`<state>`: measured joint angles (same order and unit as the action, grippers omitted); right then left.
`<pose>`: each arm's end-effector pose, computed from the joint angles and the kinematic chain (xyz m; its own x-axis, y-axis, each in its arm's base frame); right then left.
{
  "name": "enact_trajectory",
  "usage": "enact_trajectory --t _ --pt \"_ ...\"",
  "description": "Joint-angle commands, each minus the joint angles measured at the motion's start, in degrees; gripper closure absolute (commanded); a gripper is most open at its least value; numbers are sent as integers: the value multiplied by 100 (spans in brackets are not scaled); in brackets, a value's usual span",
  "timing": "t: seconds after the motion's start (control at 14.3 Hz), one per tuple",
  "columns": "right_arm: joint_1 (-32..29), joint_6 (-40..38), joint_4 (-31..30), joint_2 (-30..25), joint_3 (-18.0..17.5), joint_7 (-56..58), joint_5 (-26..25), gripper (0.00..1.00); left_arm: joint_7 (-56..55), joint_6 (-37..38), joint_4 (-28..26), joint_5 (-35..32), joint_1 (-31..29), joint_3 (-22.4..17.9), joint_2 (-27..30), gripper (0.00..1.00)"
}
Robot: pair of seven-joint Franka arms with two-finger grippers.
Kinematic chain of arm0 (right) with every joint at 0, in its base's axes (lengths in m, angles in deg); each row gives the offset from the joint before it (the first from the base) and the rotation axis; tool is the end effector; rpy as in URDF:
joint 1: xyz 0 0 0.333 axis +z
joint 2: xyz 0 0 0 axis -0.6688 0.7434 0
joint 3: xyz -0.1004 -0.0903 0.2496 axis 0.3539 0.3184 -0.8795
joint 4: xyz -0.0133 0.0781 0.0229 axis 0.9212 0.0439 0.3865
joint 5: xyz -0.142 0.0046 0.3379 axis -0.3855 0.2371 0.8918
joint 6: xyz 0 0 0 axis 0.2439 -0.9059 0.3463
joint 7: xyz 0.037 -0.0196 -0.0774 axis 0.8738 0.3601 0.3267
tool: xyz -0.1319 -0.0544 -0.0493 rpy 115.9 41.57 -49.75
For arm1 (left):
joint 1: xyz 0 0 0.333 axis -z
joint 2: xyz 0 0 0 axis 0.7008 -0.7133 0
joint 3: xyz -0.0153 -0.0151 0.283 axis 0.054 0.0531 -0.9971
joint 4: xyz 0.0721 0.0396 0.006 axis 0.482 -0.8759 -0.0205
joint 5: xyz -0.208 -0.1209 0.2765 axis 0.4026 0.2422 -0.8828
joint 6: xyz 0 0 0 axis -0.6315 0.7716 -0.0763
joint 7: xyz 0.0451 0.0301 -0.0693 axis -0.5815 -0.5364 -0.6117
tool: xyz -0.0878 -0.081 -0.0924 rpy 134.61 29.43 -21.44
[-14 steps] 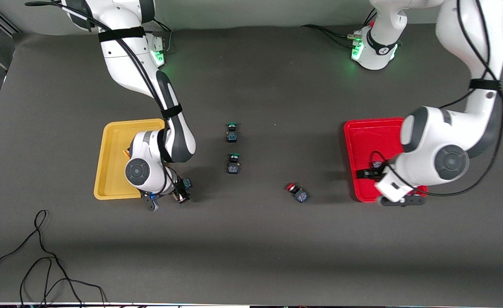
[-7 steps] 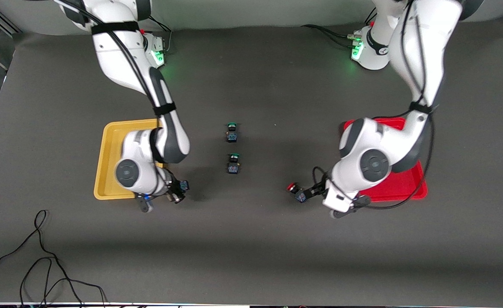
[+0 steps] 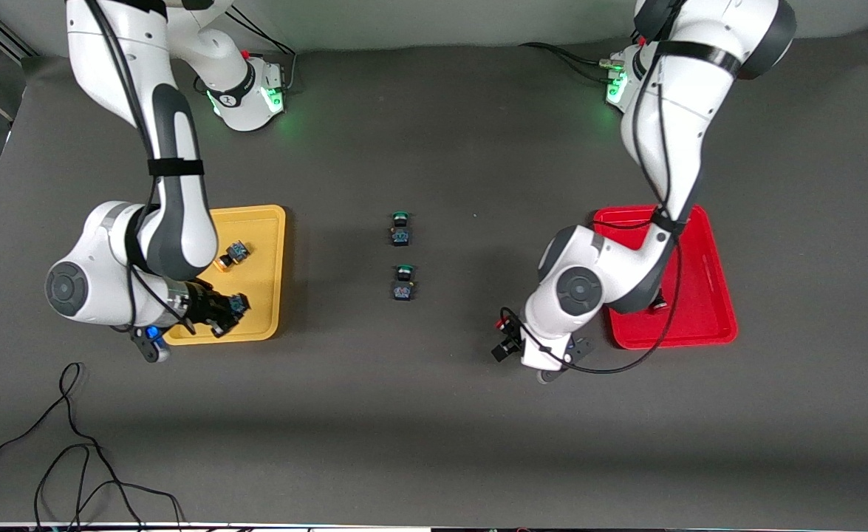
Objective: Place red and yellow buttons in trays
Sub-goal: 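Grasp and carry the second orange button into the yellow tray with the right gripper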
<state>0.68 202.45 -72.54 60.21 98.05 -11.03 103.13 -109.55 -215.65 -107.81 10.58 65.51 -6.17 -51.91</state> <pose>0.5763 0.0513 0.2286 0.6207 -0.7582 -0.1998 -0.7658 -0.6409 0.0529 0.5998 -0.3363 0.1504 0.8157 0.5756 -0.0581 0.5781 -0.8070 0.1206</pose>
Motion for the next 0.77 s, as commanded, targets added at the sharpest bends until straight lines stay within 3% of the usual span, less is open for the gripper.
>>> enact_trajectory --t 0.0,0.21,0.42,0.49,0.56,0.7 --pt "147 1073 -982 -49 -7 680 150 100 -235 61 208 -198 165 -102 -148 7" --pt "129 1244 -1230 3 -7 1077 395 100 -279 96 182 -207 236 -111 -148 46" --pt "208 1446 -1257 178 -42 1175 966 100 -288 184 182 -233 218 -111 -131 95" --pt "252 1490 -1257 205 -42 1175 1037 100 -262 263 199 -242 201 -111 -96 100" --pt "252 1534 -1257 249 -42 1175 1055 85 -235 429 208 -259 174 -111 -26 100" --pt "261 1569 -1257 267 -68 1175 1143 0 114 938 226 -321 -131 -67 184 100"
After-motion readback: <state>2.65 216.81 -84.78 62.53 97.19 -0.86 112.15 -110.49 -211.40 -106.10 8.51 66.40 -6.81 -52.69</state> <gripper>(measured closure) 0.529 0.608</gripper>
